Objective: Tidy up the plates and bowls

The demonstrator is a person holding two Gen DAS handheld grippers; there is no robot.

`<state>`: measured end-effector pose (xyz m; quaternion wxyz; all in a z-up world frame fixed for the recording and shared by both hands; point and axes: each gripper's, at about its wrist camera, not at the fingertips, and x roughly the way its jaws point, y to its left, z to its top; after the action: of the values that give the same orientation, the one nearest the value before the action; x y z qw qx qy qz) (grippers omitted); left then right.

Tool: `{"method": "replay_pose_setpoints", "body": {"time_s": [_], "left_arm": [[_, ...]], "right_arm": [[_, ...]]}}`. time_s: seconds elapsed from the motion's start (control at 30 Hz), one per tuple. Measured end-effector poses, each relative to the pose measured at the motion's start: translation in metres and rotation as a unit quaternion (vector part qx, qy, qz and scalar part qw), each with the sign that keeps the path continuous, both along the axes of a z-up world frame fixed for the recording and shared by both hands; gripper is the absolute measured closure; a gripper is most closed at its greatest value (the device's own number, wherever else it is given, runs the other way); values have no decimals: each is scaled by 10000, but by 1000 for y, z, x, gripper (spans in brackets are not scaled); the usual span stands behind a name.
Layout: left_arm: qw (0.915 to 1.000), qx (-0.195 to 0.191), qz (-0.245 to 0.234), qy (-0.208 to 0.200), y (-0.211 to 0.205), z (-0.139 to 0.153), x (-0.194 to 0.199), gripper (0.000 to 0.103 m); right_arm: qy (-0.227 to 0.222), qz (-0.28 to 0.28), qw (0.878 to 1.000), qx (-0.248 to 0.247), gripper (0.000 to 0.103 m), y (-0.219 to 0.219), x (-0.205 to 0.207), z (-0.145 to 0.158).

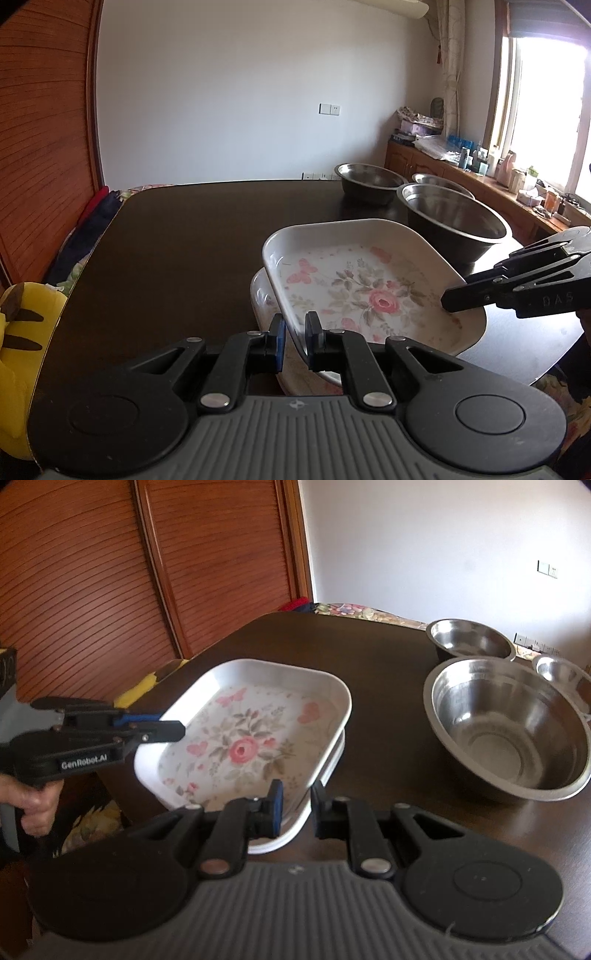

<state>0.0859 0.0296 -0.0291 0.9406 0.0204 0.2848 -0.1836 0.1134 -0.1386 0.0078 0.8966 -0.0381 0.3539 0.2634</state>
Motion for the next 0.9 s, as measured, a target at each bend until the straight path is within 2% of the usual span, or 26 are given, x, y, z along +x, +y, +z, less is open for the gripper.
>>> {"method": "replay_pose_setpoints", "body": {"time_s": [0.7,0.83,0.9], "left_arm": [[9999,50,75,-53,-1,-6,-1,61],[9999,49,79,-51,-1,-7,-1,52],[9999,10,102,-83,1,-7,-1,51]], "right_arm": [[75,-39,10000,-49,85,5,2,-11],[35,-47,10000,-36,84,4,1,-9],[-7,-54,10000,-33,83,4,2,-7]]}}
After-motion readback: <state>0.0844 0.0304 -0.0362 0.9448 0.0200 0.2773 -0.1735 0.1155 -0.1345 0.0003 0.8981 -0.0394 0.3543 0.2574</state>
